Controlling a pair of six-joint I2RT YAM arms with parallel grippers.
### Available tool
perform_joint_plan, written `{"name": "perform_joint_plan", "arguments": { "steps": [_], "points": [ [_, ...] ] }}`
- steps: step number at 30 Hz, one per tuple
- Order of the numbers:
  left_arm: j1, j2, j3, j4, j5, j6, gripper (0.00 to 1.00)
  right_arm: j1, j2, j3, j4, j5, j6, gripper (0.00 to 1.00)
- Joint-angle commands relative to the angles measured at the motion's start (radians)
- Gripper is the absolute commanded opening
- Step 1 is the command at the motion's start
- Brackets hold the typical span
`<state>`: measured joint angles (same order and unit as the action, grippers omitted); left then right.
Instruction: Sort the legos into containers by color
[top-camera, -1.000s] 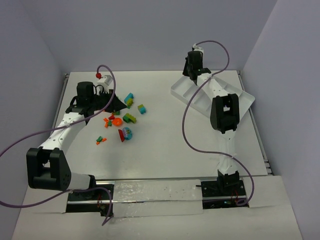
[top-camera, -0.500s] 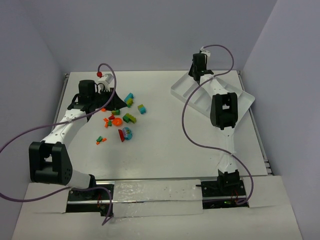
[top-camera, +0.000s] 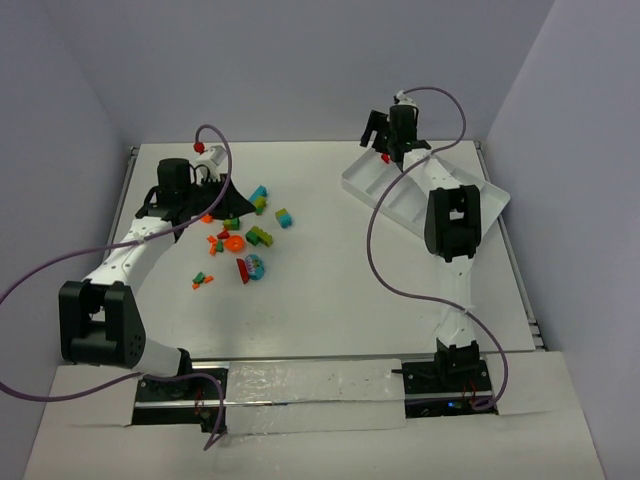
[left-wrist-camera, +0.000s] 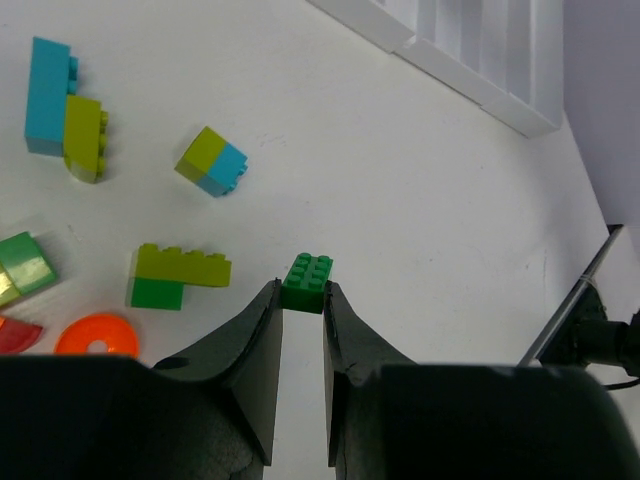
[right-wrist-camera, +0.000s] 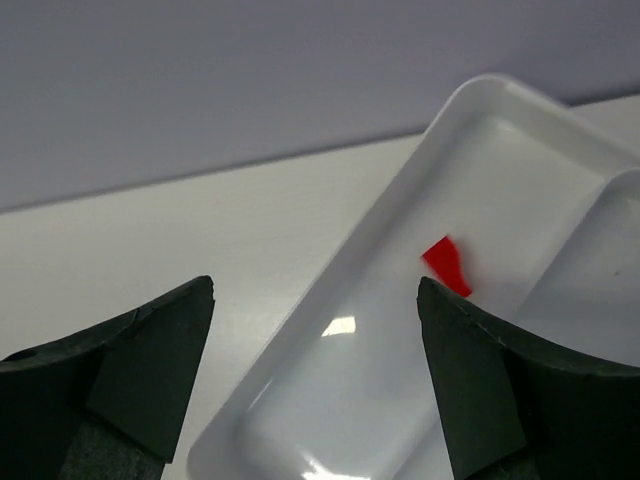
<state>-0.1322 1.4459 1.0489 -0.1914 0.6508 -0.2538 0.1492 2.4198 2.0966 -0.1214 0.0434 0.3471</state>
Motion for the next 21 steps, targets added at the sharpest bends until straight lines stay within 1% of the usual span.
{"name": "perform_joint_plan", "arguments": {
  "steps": [1,2,3,4,6,9,11,12,14,15,17,18,19,20,21],
  "points": [
    [-0.004,-0.054,0.012,0.088,0.128,-0.051,0.0,0.002,-0.366,-0.239,0.121,-0.442,-0.034,0.88],
    [-0.003,-0.062,0.003,0.099,0.131,-0.066,0.0,0.008,-0.374,-0.294,0.157,-0.453,-0.035,0.87],
    [-0.003,-0.073,-0.011,0.122,0.172,-0.095,0.0,0.016,-0.463,-0.379,0.187,-0.58,-0.044,0.85],
    [-0.003,-0.08,-0.019,0.138,0.224,-0.114,0.0,0.034,-0.531,-0.405,0.179,-0.638,-0.057,0.84],
    [-0.003,-0.091,-0.038,0.171,0.267,-0.161,0.0,0.056,-0.583,-0.454,0.134,-0.75,-0.087,0.84],
    [-0.001,-0.104,-0.086,0.285,0.377,-0.253,0.0,0.105,-0.656,-0.52,0.046,-0.913,-0.126,0.8],
    [0.001,-0.102,-0.13,0.404,0.472,-0.377,0.0,0.157,-0.701,-0.583,0.019,-0.979,-0.144,0.77],
    [0.002,-0.099,-0.154,0.477,0.495,-0.427,0.0,0.176,-0.729,-0.617,0.02,-1.002,-0.15,0.77],
    [0.002,-0.091,-0.187,0.579,0.53,-0.55,0.0,0.226,-0.775,-0.646,-0.003,-0.986,-0.189,0.77],
    [0.002,-0.086,-0.206,0.619,0.542,-0.622,0.0,0.266,-0.792,-0.655,-0.036,-0.932,-0.232,0.77],
    [0.002,-0.081,-0.209,0.603,0.528,-0.669,0.0,0.334,-0.838,-0.684,-0.082,-0.827,-0.334,0.75],
    [0.002,-0.082,-0.206,0.597,0.522,-0.675,0.0,0.356,-0.839,-0.688,-0.089,-0.799,-0.344,0.74],
    [0.002,-0.079,-0.199,0.56,0.516,-0.678,0.0,0.376,-0.845,-0.682,-0.129,-0.782,-0.403,0.72],
    [0.002,-0.075,-0.189,0.532,0.509,-0.683,0.0,0.4,-0.838,-0.669,-0.163,-0.775,-0.437,0.69],
    [0.003,-0.066,-0.181,0.528,0.511,-0.698,0.0,0.413,-0.838,-0.669,-0.174,-0.764,-0.456,0.68]
  ]
}}
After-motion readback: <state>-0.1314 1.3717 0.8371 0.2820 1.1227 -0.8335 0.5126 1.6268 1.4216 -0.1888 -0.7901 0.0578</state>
